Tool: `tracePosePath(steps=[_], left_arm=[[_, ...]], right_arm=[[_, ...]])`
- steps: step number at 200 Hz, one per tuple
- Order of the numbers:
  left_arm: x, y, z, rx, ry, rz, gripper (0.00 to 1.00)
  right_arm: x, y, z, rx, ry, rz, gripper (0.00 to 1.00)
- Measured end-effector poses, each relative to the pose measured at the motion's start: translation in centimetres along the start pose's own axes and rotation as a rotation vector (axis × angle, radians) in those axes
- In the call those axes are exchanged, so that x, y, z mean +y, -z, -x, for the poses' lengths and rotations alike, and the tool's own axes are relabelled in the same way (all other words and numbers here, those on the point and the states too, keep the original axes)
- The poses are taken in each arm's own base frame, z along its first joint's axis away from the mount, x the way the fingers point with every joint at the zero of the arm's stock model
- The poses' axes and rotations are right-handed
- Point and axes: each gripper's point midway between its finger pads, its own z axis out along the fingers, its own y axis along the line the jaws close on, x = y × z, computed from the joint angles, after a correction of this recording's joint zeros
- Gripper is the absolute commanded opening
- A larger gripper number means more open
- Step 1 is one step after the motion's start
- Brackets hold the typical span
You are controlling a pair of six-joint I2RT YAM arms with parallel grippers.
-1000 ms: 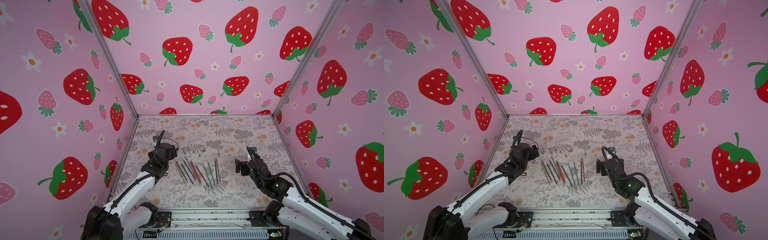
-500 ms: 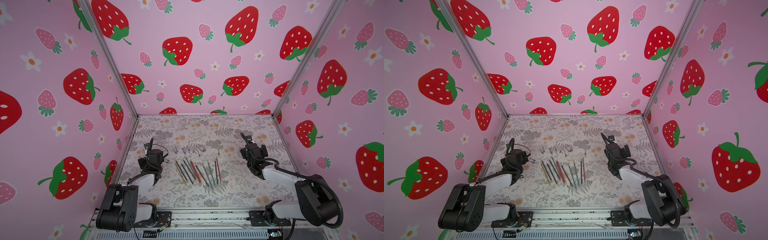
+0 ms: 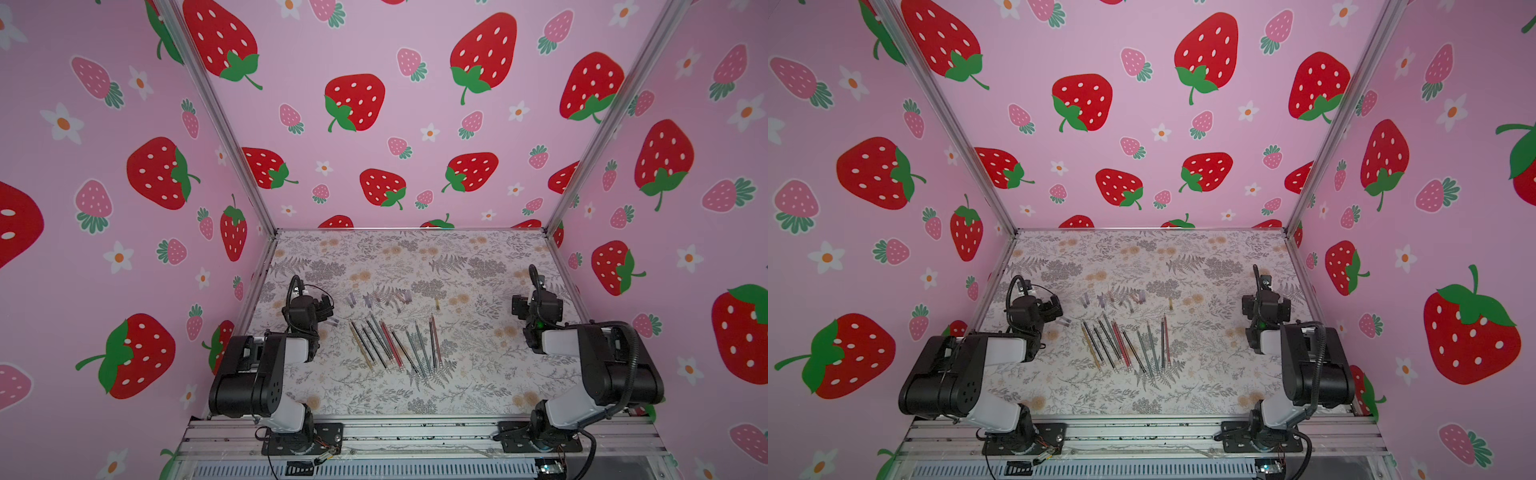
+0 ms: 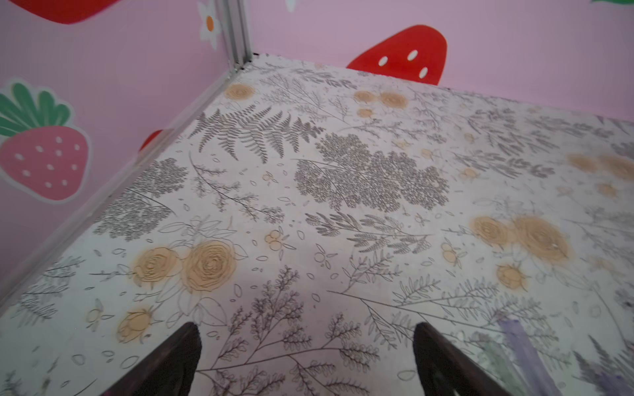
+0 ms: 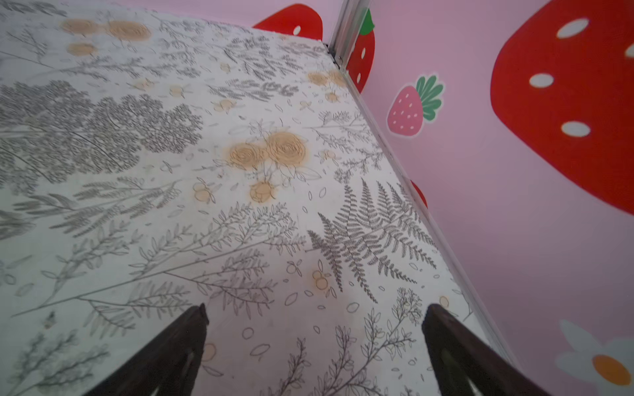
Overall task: Remove the protective cover of the pencils
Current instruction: Reset both arms
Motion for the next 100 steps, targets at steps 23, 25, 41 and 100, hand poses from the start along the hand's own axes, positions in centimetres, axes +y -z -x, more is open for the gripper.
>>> tracePosePath(steps=[23, 25, 41, 100], left_arm=[[-0.9, -0.1, 0.3, -0.001, -0.017, -0.047, 0.99], [-1.0, -0.1, 0.3, -0.002, -0.019, -0.050, 0.99], [-1.2, 0.0, 0.3, -0.002, -0.023, -0.063, 0.99], [-1.9, 0.0, 0.3, -0.003, -0.046, -0.081, 0.99]], right_arm=[[0.7, 0.0, 0.5, -0.022, -0.011, 0.039, 1.00], [0.8, 0.1, 0.5, -0.024, -0.012, 0.042, 0.99], [1.1, 0.1, 0.8, -0.033, -0.018, 0.058, 0.99], [1.3, 0.1, 0.9, -0.040, -0.020, 0.070, 0.99]])
